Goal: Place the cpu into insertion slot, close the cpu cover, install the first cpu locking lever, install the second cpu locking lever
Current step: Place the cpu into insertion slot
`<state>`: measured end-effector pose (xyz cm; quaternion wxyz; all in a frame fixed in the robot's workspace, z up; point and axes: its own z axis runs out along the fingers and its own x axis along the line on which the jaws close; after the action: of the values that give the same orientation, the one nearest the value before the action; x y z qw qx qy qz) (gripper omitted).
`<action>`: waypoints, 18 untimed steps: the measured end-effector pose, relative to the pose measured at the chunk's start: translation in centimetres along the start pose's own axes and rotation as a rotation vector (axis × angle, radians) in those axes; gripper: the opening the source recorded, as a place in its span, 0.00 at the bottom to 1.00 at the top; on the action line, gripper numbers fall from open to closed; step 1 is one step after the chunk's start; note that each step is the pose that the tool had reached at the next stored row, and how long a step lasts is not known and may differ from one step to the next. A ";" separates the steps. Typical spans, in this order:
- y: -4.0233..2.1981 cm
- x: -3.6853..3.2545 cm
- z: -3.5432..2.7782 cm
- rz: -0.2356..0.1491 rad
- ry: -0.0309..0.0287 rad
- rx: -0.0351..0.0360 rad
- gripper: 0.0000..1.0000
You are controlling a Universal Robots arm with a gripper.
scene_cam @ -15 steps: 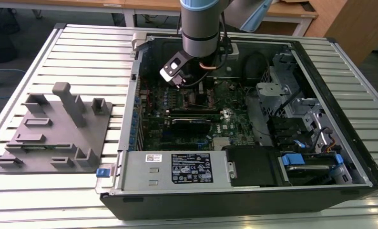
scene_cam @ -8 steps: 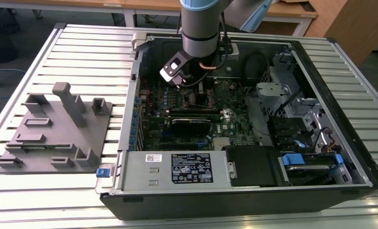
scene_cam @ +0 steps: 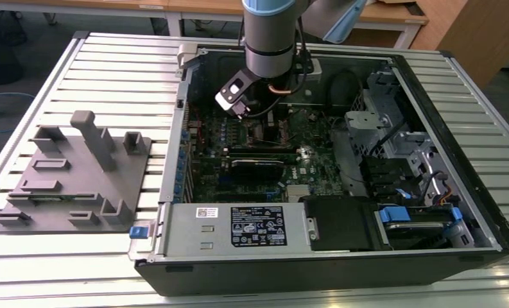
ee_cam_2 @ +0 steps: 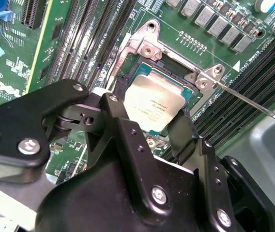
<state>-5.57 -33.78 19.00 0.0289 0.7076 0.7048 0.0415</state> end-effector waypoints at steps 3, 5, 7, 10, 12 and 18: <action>0.02 0.00 -0.22 0.000 -0.0001 0.0001 0.61; 0.06 0.01 -0.62 0.000 0.0000 0.0000 0.61; 0.11 0.02 -1.09 0.000 0.0000 -0.0001 0.61; 0.18 0.03 -1.78 0.000 0.0000 0.0000 0.61; 0.21 0.04 -2.09 0.000 -0.0001 0.0001 0.61; 0.21 0.04 -2.12 0.000 0.0001 0.0000 0.61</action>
<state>-5.57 -33.78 21.13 0.0289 0.7077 0.7047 0.0416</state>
